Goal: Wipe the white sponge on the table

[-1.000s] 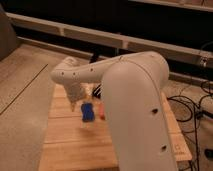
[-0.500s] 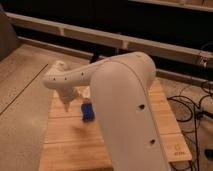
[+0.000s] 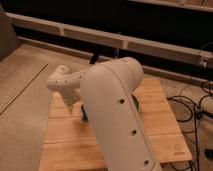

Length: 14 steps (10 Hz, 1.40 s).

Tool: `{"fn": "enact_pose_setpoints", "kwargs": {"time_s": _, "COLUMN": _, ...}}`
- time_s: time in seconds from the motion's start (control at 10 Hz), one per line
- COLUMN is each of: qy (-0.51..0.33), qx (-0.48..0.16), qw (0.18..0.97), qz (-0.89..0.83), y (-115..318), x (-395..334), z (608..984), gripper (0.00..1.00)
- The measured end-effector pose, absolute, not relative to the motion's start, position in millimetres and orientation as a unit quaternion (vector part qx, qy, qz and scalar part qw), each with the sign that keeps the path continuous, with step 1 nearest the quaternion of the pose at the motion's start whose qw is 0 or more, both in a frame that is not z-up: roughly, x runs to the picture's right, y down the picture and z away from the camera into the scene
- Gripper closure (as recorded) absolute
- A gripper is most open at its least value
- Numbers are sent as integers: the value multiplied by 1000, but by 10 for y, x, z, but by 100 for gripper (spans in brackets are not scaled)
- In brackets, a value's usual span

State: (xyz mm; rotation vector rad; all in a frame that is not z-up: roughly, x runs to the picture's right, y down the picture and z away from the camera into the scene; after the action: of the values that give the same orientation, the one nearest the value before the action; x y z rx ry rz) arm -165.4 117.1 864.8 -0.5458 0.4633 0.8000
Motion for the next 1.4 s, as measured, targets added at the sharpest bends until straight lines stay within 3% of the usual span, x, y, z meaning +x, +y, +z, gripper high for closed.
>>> {"fn": "enact_pose_setpoints", "kwargs": {"time_s": 0.9, "qy": 356, "qx": -286, "qw": 806, "qz": 377, "y": 1559, "x": -1353, "z": 8929, "gripper": 36}}
{"fn": "enact_pose_setpoints", "kwargs": {"time_s": 1.1, "qy": 366, "qx": -282, "qw": 801, "qz": 382, "y": 1543, "x": -1333, "z": 8968, "gripper": 51}}
{"fn": "enact_pose_setpoints", "kwargs": {"time_s": 1.4, "qy": 369, "qx": -279, "qw": 791, "qz": 400, "y": 1525, "x": -1325, "z": 8998, "gripper": 82}}
